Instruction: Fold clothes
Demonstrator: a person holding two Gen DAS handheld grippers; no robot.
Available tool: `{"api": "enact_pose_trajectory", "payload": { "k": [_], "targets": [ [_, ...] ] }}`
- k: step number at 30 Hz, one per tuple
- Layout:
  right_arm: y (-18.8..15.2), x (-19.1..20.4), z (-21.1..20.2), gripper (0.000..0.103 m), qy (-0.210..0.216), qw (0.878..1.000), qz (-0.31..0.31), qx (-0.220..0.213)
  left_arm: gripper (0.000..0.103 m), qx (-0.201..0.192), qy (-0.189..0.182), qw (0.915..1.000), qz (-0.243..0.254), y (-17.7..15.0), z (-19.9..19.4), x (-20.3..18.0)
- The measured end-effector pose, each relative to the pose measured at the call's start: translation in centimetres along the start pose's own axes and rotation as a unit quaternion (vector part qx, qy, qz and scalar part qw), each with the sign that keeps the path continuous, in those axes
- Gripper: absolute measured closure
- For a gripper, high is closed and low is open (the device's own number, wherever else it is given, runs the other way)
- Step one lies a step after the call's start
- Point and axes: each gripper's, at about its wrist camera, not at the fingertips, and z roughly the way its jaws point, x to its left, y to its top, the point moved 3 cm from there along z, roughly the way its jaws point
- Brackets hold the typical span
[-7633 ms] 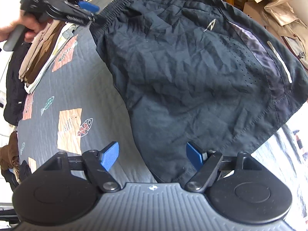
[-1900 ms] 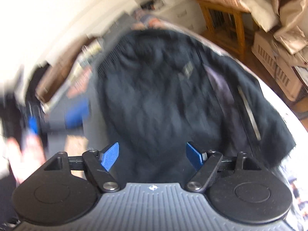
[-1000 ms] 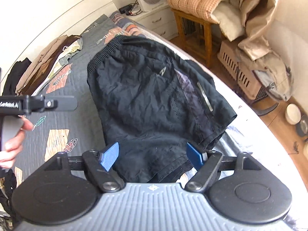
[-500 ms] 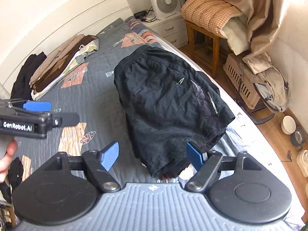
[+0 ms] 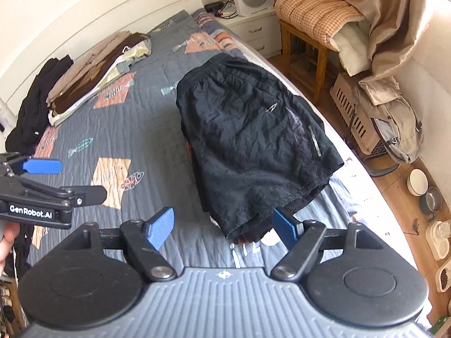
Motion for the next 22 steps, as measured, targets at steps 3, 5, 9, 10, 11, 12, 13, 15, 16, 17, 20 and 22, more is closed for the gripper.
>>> {"api": "enact_pose_trajectory", "payload": {
  "k": [3, 5, 9, 10, 11, 12, 13, 15, 16, 17, 20, 22],
  "targets": [
    [-0.3, 0.2, 0.0, 0.026, 0.003, 1.000, 0.001, 0.005, 0.000, 0.000, -0.006, 1.0000, 0.003, 0.0, 0.0, -0.3],
    [-0.5, 0.3, 0.0, 0.026, 0.002, 1.000, 0.001, 0.008, 0.000, -0.001, -0.010, 0.9999, 0.006, 0.0, -0.1, -0.5],
    [-0.6, 0.1, -0.1, 0.026, -0.001, 1.000, 0.005, 0.009, 0.000, -0.002, -0.013, 0.9998, 0.013, 0.2, -0.1, -1.0],
    [-0.6, 0.0, -0.1, 0.026, -0.001, 1.000, 0.005, 0.009, 0.000, -0.002, -0.013, 0.9998, 0.014, 0.2, -0.1, -1.1],
    [-0.6, 0.0, -0.2, 0.026, -0.002, 1.000, 0.005, 0.009, 0.000, -0.002, -0.013, 0.9998, 0.015, 0.2, -0.1, -1.2],
    [-0.6, -0.1, -0.2, 0.026, -0.003, 1.000, 0.005, 0.009, 0.000, -0.003, -0.012, 0.9998, 0.016, 0.3, -0.1, -1.3],
    [-0.5, -0.1, -0.2, 0.026, -0.003, 1.000, 0.005, 0.009, 0.000, -0.003, -0.012, 0.9998, 0.016, 0.3, -0.1, -1.3],
    [-0.5, -0.2, -0.2, 0.026, -0.003, 1.000, 0.006, 0.009, 0.000, -0.003, -0.012, 0.9998, 0.016, 0.3, -0.1, -1.3],
    [-0.4, -0.2, -0.2, 0.026, -0.003, 1.000, 0.005, 0.009, 0.000, -0.004, -0.012, 0.9998, 0.015, 0.4, -0.2, -1.3],
    [-0.4, -0.2, -0.3, 0.026, -0.003, 1.000, 0.005, 0.009, 0.000, -0.004, -0.012, 0.9998, 0.015, 0.4, -0.2, -1.2],
    [-0.3, -0.2, -0.2, 0.026, -0.001, 1.000, 0.003, 0.010, 0.000, -0.007, -0.014, 0.9997, 0.016, 0.5, -0.3, -1.2],
    [-0.2, -0.1, -0.2, 0.026, 0.000, 1.000, 0.002, 0.010, 0.000, -0.011, -0.016, 0.9996, 0.018, 0.5, -0.3, -1.3]
  ]
}}
